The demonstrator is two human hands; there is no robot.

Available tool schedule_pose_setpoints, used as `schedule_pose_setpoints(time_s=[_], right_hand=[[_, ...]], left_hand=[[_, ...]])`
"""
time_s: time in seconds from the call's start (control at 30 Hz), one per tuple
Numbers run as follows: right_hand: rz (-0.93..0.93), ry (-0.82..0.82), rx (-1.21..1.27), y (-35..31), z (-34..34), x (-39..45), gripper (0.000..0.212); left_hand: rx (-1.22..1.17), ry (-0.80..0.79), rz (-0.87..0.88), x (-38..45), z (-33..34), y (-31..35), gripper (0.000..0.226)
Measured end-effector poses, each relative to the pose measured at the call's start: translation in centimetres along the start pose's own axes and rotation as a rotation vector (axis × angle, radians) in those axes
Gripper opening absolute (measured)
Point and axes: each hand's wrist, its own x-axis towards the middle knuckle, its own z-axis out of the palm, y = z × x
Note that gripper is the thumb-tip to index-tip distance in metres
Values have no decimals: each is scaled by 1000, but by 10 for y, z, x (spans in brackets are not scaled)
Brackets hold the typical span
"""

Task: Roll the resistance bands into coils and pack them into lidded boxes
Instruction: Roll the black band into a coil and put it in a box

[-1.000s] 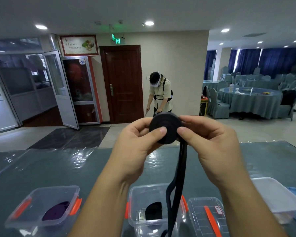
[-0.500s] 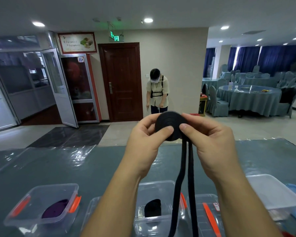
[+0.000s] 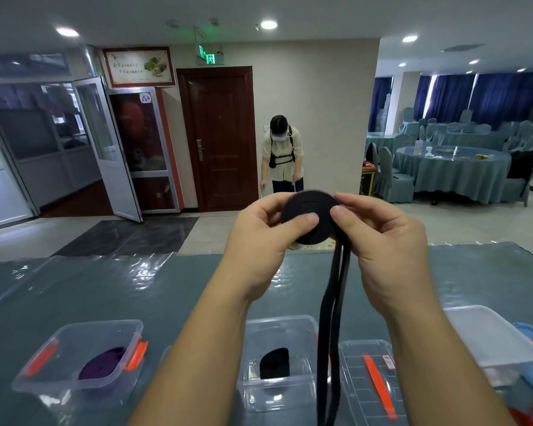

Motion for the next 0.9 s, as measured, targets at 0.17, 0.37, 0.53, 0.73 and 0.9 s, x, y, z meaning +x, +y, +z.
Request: schedule_pose_setpoints(time_s=[0.17, 0.37, 0.53, 0.73, 0.9], right_hand=[[22, 8, -36, 3, -2, 1, 21], [8, -30, -14, 0, -3, 0, 24], [-16, -101, -108, 0, -9, 1, 30], [-4, -73, 20, 0, -8, 2, 23], [-18, -93, -83, -2, -14, 1, 28]], left_hand=[[37, 59, -46, -2, 3, -7, 27], [-41, -6, -60, -1, -3, -1, 25], [82, 6, -46, -6, -3, -7, 25], [18, 3, -9, -3, -1, -1, 19], [83, -24, -44, -6, -2, -5, 21]])
